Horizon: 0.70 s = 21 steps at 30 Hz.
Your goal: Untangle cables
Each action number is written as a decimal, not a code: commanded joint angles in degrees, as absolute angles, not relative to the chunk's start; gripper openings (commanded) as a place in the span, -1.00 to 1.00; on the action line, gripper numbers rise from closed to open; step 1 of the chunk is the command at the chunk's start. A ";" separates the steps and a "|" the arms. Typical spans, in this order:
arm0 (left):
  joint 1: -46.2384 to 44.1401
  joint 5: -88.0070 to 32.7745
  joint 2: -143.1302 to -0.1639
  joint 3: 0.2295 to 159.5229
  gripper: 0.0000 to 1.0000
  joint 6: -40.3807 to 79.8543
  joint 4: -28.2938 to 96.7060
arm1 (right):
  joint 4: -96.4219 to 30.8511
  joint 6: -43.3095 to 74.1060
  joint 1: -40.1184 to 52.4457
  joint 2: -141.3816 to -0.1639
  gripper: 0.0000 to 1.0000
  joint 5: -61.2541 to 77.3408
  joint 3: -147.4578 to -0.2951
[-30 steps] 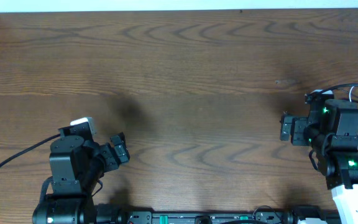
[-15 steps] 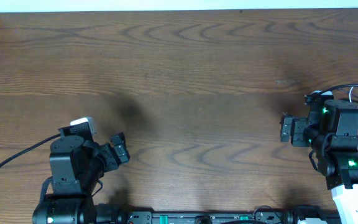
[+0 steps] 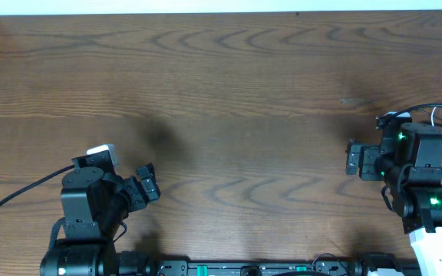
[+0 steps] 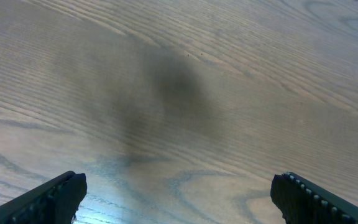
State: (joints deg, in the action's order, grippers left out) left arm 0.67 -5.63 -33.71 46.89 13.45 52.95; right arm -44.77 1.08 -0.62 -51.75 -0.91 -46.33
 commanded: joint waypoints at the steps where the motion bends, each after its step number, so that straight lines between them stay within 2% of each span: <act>1: 0.69 -5.30 -33.69 46.65 0.98 12.71 53.08 | -44.82 1.87 -0.80 -51.48 0.99 -1.34 -45.91; 12: 0.69 -5.32 -33.69 46.65 0.98 12.71 53.06 | -43.16 1.85 0.16 -43.70 0.98 -0.93 -45.23; 21: 0.69 -5.32 -33.69 46.65 0.98 12.71 53.08 | -19.40 1.65 4.78 -31.57 0.99 -0.93 -32.93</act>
